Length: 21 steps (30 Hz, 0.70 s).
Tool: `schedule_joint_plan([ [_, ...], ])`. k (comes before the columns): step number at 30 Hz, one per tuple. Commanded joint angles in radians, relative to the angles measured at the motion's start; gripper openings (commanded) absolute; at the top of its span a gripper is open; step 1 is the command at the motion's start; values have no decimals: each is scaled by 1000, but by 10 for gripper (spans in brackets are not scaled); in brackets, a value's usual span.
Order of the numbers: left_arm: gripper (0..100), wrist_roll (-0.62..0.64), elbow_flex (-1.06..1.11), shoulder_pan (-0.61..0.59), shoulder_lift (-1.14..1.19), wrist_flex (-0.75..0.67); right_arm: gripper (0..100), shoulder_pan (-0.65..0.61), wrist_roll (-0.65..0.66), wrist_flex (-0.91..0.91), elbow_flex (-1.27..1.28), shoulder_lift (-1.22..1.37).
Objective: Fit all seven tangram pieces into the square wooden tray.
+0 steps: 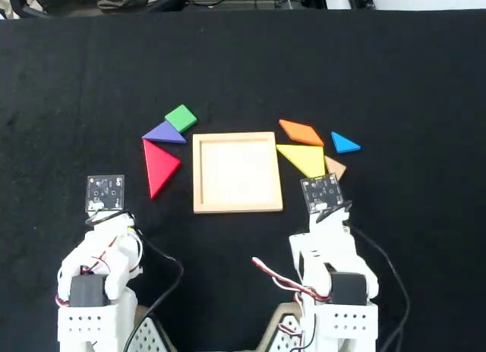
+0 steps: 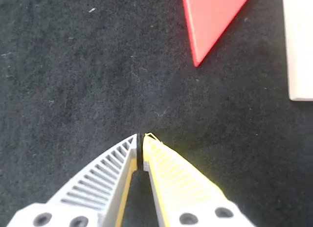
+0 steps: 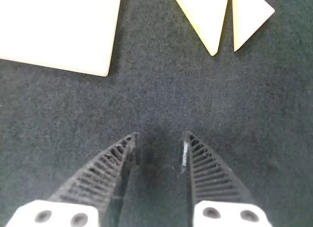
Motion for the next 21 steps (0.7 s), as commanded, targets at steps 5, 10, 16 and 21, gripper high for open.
schedule_joint_plan([
  [5, 30, -2, 19, 51, -8, 6, 147, 5, 3, 5, -2, -68],
  [10, 30, 0, 16, 47, -8, -100, 145, 5, 3, 5, -2, -68],
  [16, 30, -6, -85, 85, -8, -155, 148, 12, 11, -8, -4, -68],
  [21, 32, -35, -219, 105, -8, -170, 148, 12, 11, -245, -4, -68],
])
